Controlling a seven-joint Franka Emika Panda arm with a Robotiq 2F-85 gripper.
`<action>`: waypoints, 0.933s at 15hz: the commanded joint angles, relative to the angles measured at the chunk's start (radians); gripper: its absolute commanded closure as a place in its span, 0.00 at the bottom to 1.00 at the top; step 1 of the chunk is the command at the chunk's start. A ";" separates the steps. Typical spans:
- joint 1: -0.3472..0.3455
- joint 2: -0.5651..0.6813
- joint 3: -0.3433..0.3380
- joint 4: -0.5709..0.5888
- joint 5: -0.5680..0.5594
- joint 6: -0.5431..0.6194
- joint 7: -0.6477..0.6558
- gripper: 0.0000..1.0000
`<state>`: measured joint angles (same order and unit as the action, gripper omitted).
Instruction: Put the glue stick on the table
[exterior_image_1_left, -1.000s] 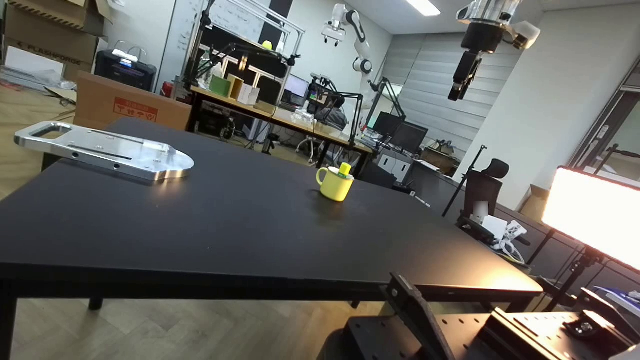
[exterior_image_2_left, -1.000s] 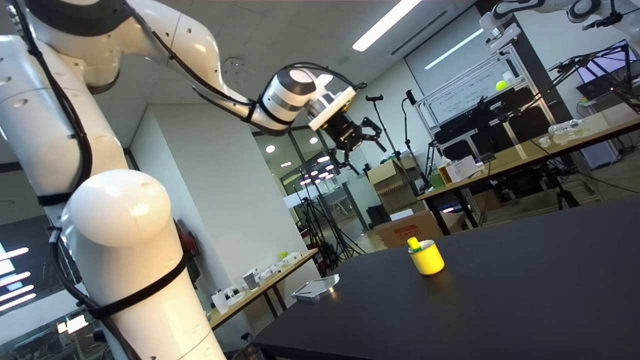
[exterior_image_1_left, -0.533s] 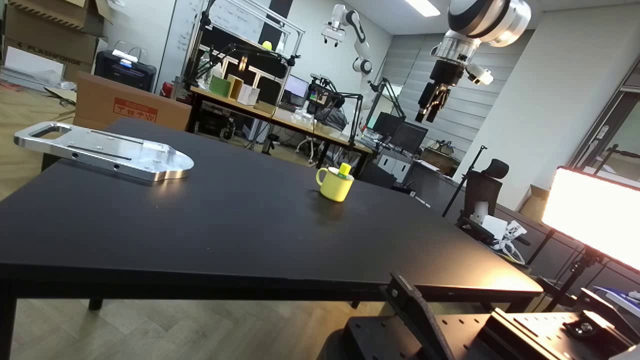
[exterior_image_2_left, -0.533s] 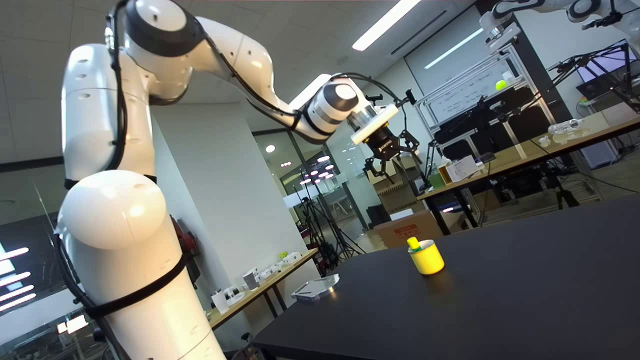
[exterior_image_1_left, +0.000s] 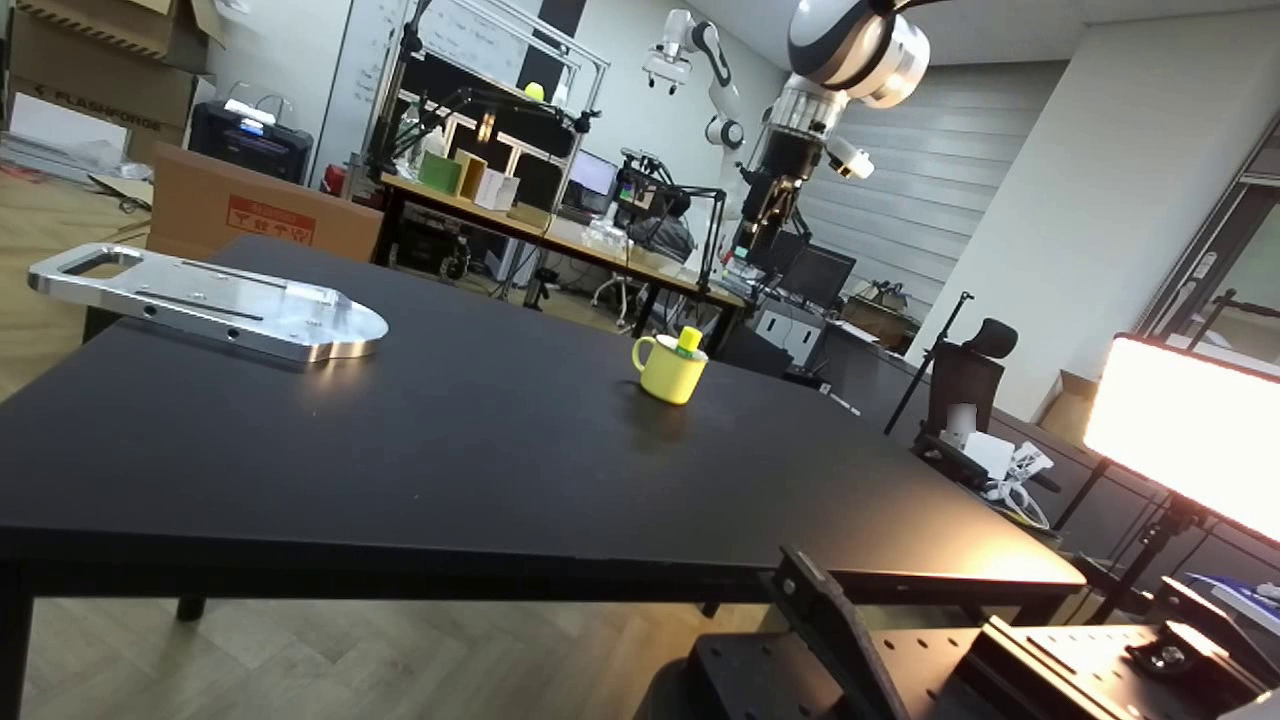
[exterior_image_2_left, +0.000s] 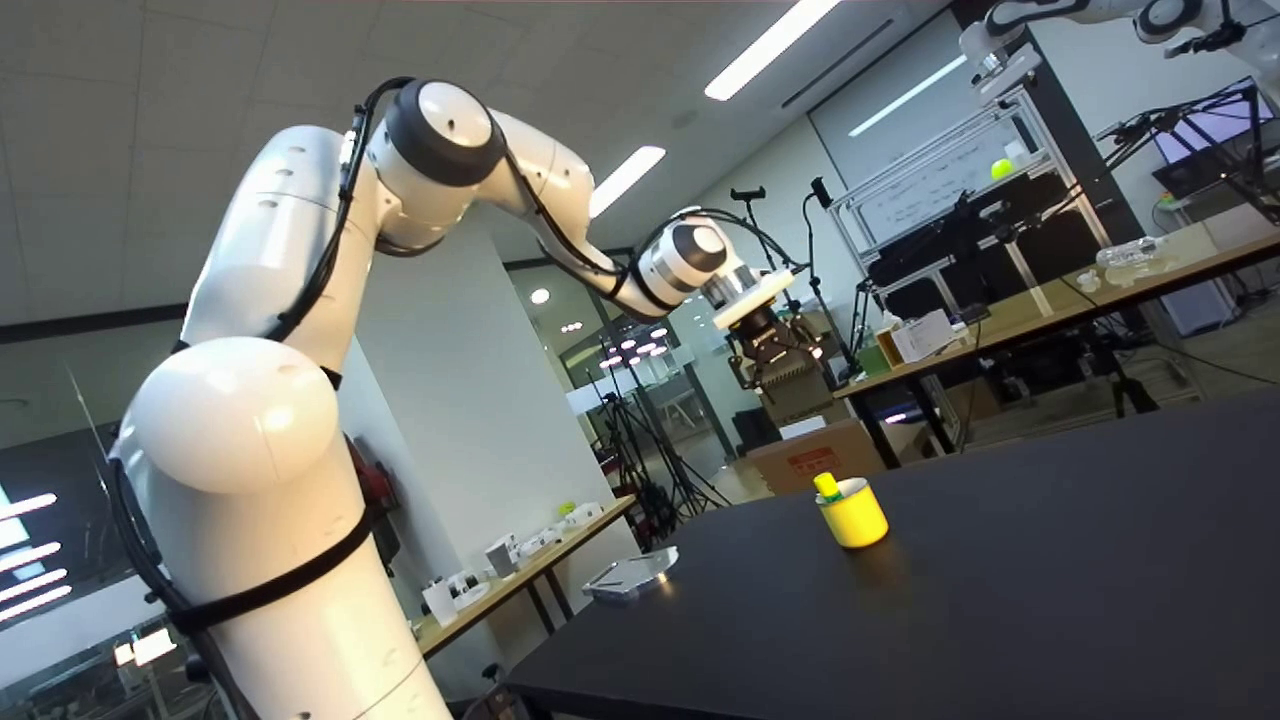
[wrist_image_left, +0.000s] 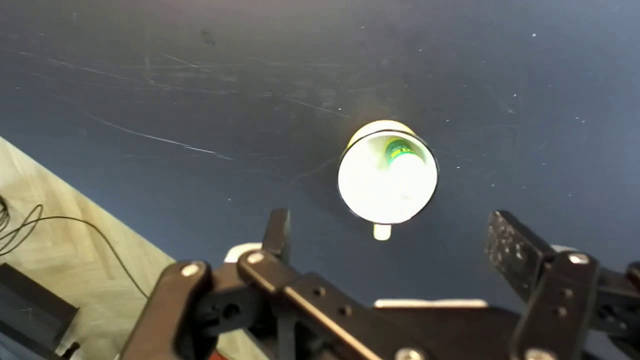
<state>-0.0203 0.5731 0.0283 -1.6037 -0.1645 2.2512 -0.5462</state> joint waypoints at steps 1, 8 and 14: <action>0.034 0.116 0.019 0.126 -0.029 -0.111 0.030 0.00; 0.052 0.193 0.031 0.136 -0.065 -0.093 0.013 0.00; 0.034 0.210 0.034 0.118 -0.049 0.002 0.022 0.00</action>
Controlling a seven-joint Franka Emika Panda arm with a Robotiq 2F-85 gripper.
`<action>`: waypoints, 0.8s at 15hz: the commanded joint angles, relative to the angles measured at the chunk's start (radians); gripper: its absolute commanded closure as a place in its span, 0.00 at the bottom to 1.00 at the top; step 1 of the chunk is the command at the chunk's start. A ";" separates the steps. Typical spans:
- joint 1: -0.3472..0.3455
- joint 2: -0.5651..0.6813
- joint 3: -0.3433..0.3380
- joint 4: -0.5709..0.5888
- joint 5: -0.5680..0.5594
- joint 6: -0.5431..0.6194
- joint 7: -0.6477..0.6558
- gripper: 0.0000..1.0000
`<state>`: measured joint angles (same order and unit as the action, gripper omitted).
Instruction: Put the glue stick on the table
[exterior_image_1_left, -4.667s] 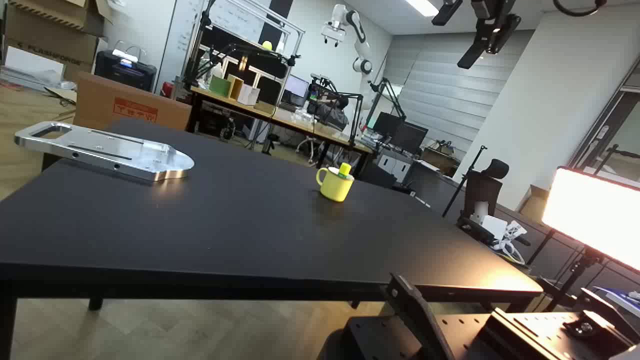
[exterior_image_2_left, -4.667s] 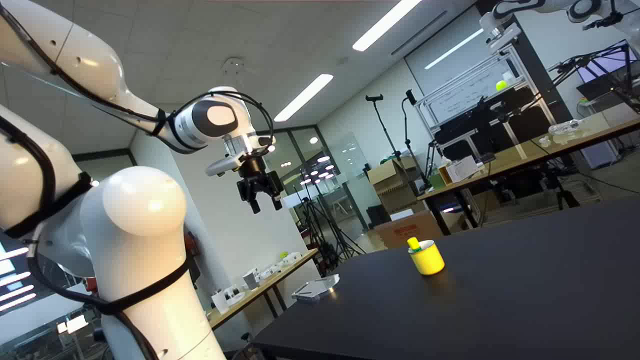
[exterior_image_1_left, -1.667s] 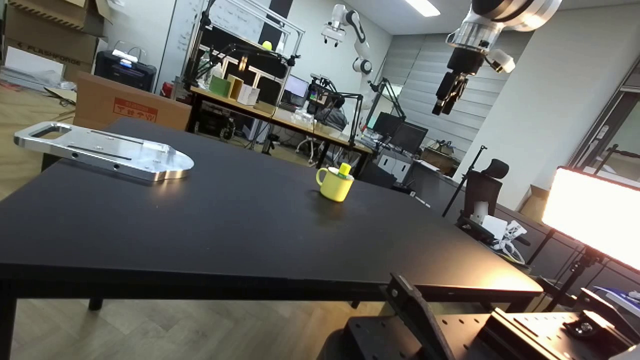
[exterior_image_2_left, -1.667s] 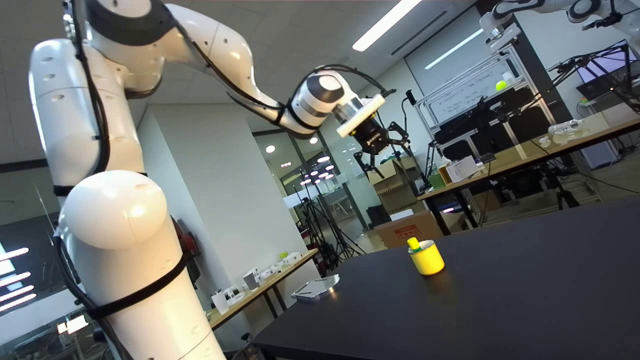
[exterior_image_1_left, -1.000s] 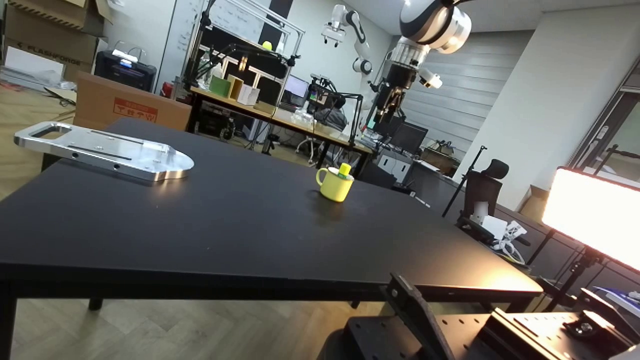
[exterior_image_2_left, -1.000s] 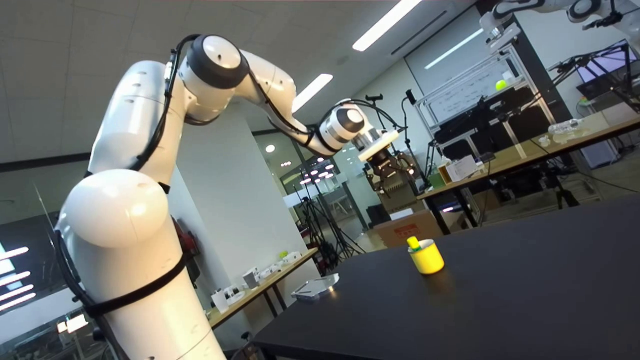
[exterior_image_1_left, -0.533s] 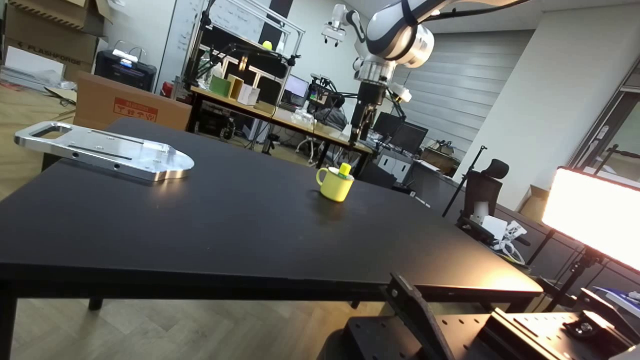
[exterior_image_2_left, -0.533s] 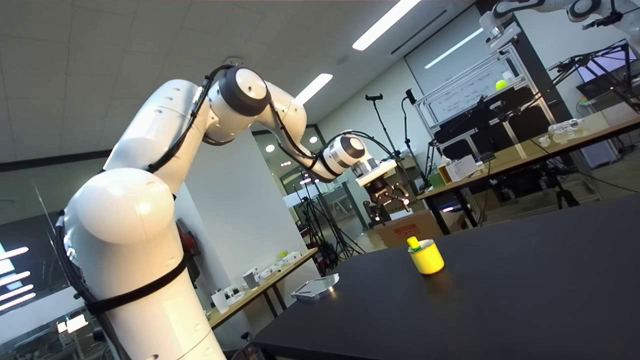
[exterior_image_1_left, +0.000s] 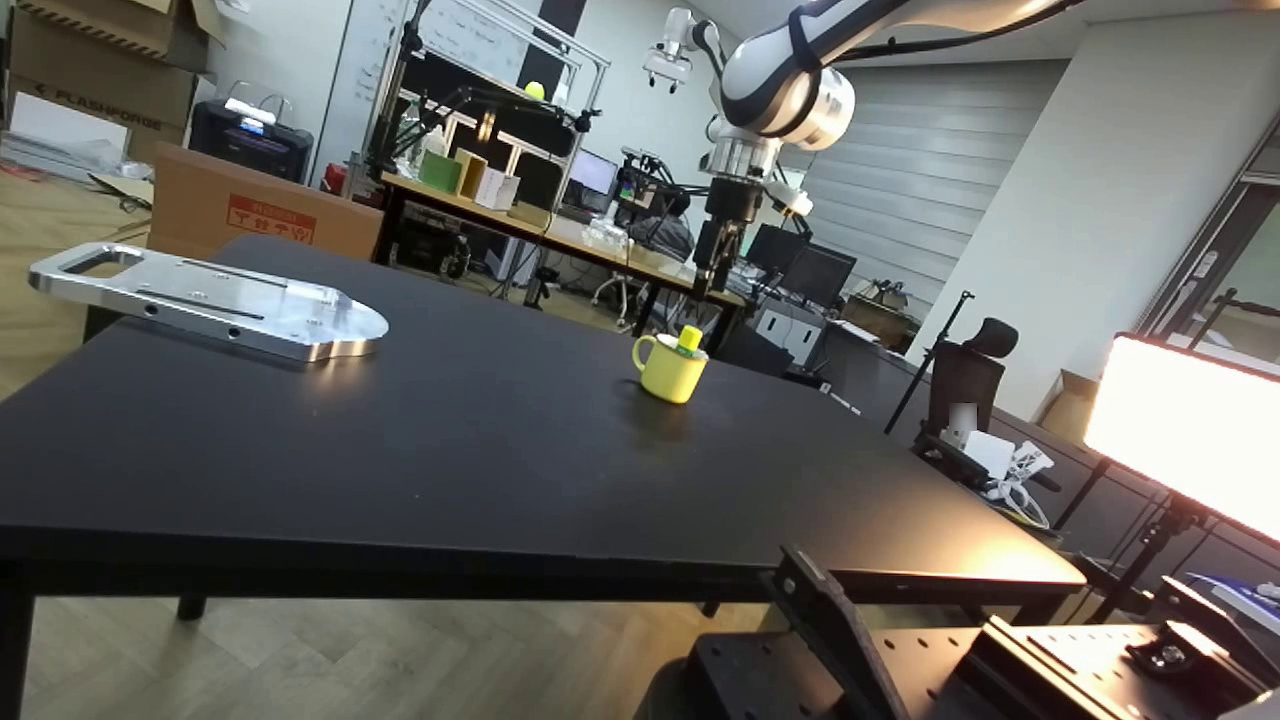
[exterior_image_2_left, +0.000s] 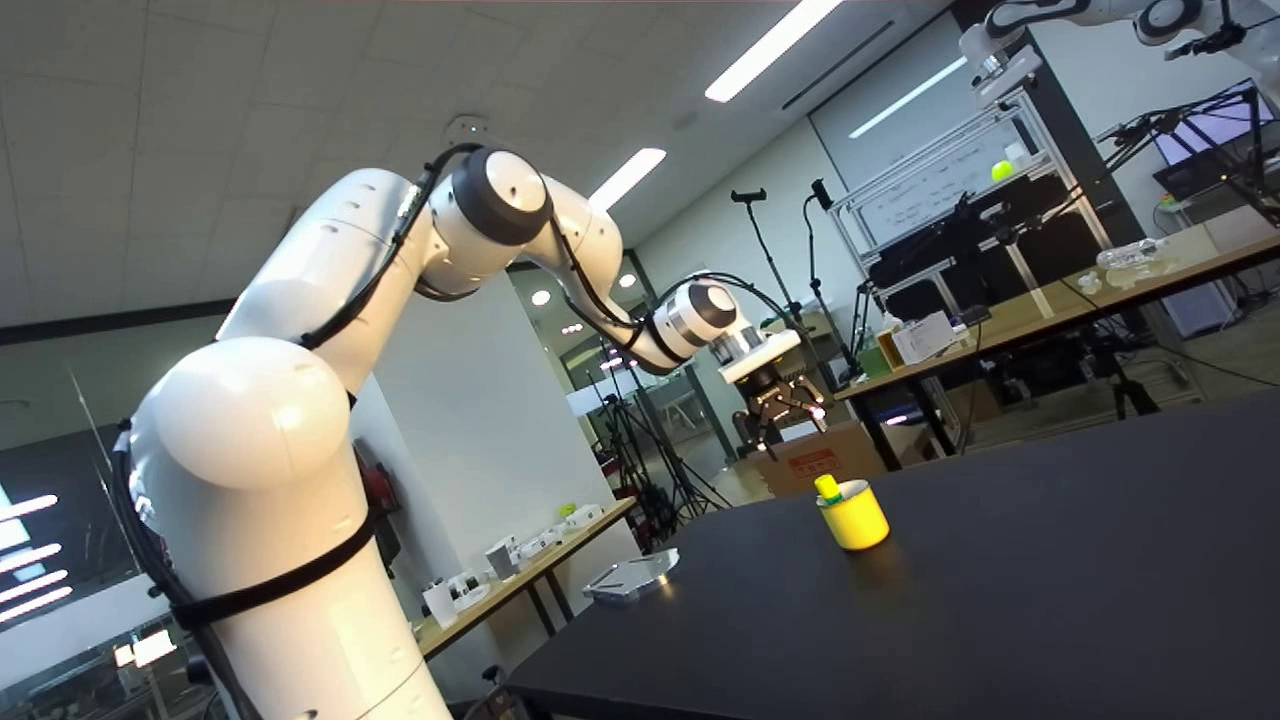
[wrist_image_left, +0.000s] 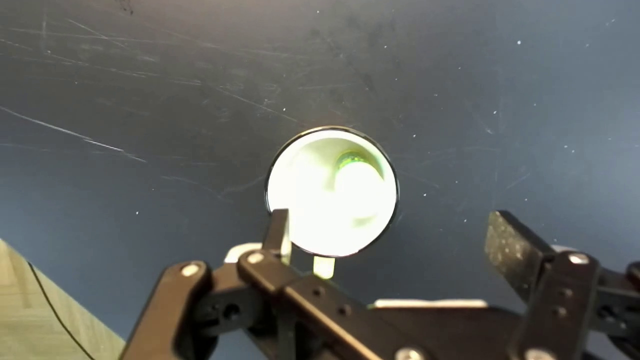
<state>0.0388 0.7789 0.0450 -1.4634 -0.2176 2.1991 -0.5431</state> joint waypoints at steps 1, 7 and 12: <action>-0.030 0.006 0.018 -0.032 0.008 0.071 0.020 0.00; -0.052 0.013 0.021 -0.092 -0.002 0.174 0.001 0.00; -0.044 0.052 0.017 -0.073 -0.015 0.173 0.001 0.00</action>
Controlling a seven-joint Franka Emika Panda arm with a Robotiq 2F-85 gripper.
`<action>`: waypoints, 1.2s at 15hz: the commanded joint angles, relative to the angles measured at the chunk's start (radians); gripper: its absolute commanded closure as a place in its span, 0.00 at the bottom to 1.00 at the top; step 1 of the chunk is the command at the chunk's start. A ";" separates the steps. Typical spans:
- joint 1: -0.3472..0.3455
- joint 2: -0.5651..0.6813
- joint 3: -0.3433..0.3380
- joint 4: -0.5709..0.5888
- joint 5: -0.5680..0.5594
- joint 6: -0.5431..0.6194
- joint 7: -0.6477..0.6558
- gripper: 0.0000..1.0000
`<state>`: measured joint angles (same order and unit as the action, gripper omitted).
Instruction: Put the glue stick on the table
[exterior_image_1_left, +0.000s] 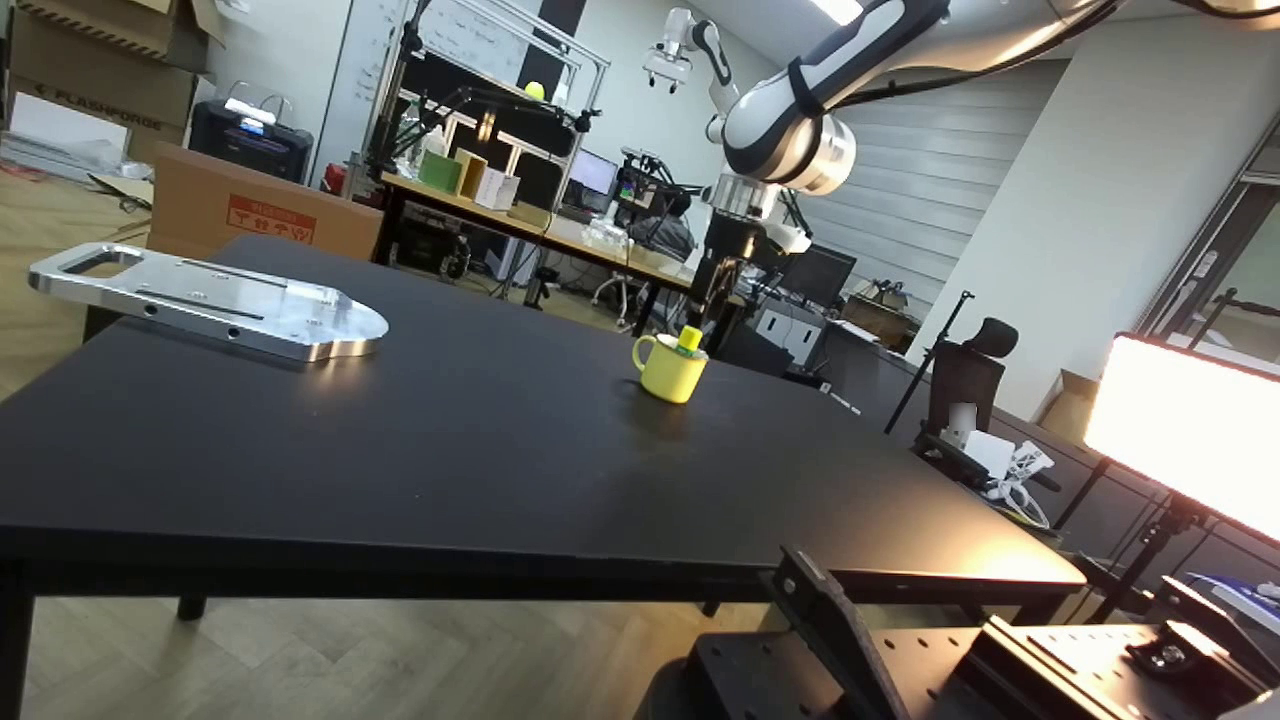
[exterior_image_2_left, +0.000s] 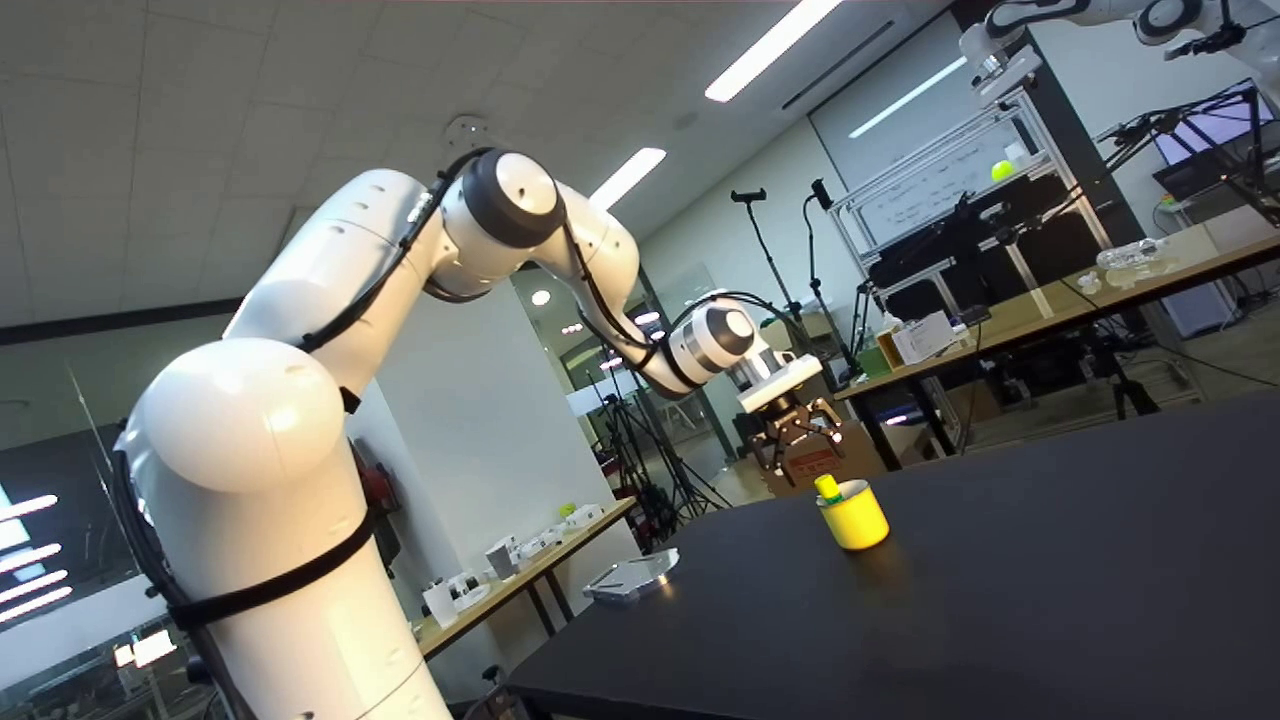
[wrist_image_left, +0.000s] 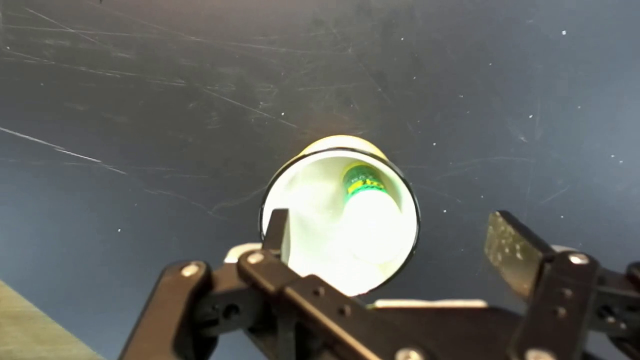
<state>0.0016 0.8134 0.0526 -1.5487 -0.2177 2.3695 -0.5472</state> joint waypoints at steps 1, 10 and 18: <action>-0.004 0.025 0.006 0.017 -0.019 0.001 0.008 0.00; 0.013 0.083 -0.007 0.071 -0.067 -0.009 0.011 0.55; 0.039 0.071 -0.012 0.086 -0.108 -0.003 0.022 0.92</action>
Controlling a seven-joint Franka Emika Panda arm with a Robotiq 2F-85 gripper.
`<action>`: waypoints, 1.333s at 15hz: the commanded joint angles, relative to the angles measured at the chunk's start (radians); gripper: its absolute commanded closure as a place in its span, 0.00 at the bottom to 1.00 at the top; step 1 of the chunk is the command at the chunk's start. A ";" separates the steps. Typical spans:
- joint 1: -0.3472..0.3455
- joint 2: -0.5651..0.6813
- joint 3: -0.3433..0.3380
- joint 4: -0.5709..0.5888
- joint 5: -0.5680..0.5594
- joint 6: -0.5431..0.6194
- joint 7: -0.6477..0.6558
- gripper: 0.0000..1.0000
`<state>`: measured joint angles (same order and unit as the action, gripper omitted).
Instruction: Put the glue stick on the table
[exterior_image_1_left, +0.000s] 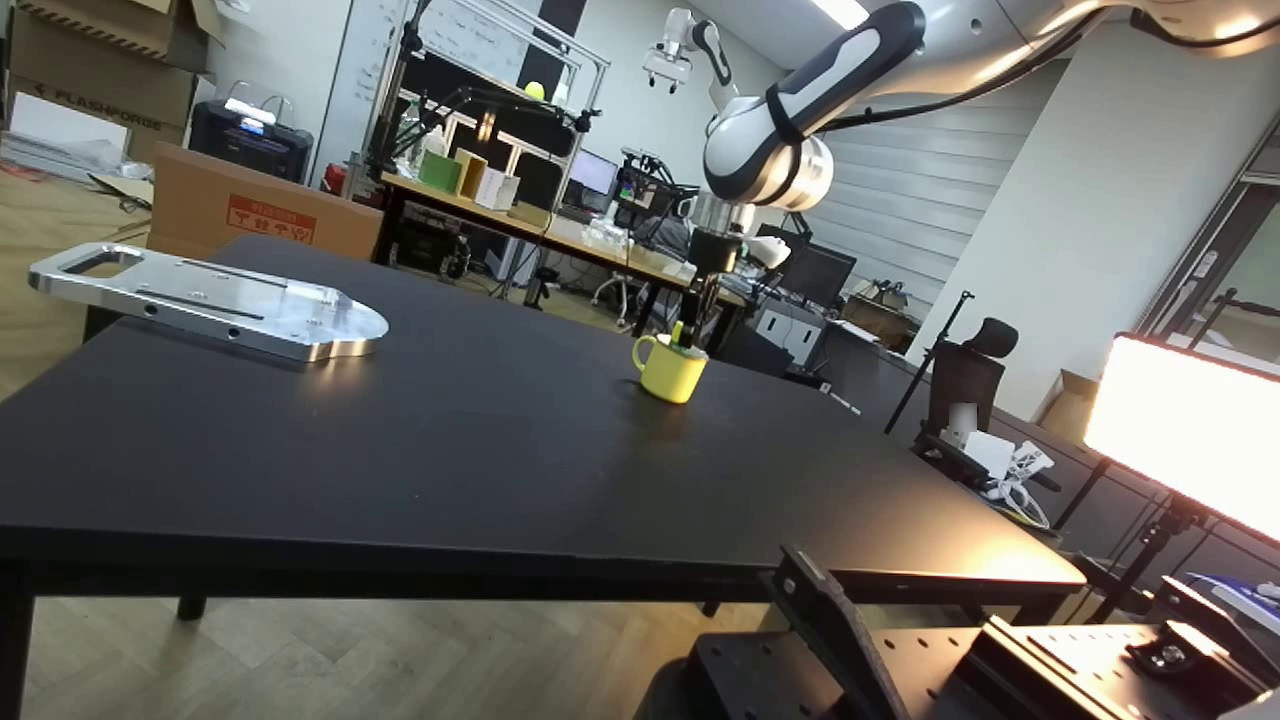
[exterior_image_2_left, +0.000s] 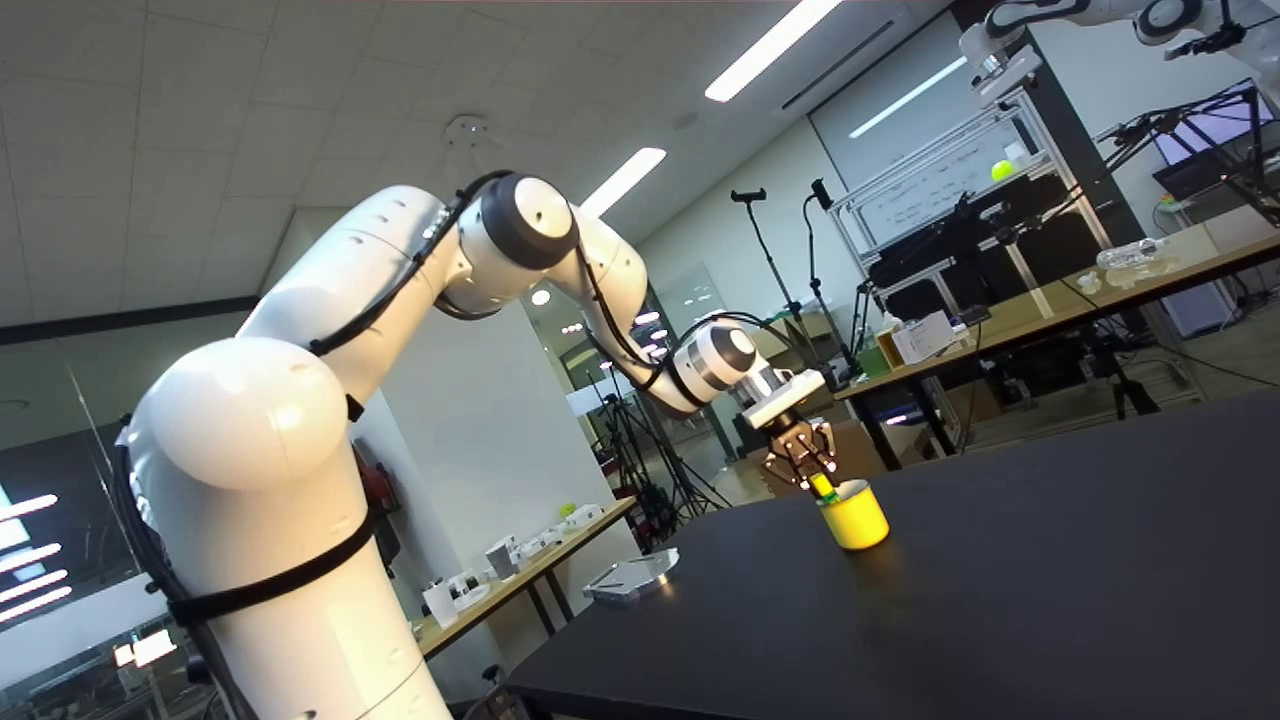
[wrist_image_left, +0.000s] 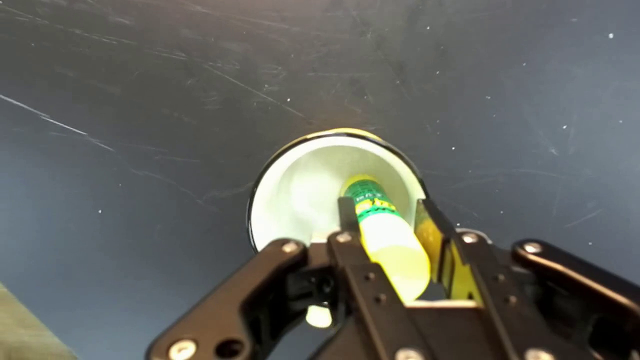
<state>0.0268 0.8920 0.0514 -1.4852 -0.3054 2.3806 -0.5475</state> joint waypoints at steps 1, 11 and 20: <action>0.014 -0.025 -0.010 0.015 -0.015 -0.026 0.031 0.92; -0.023 -0.417 -0.011 -0.260 0.009 -0.245 0.052 0.92; -0.198 -0.667 -0.130 -0.679 0.067 0.021 0.066 0.92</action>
<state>-0.1025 0.2924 -0.0366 -2.0254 -0.2741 2.2895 -0.4883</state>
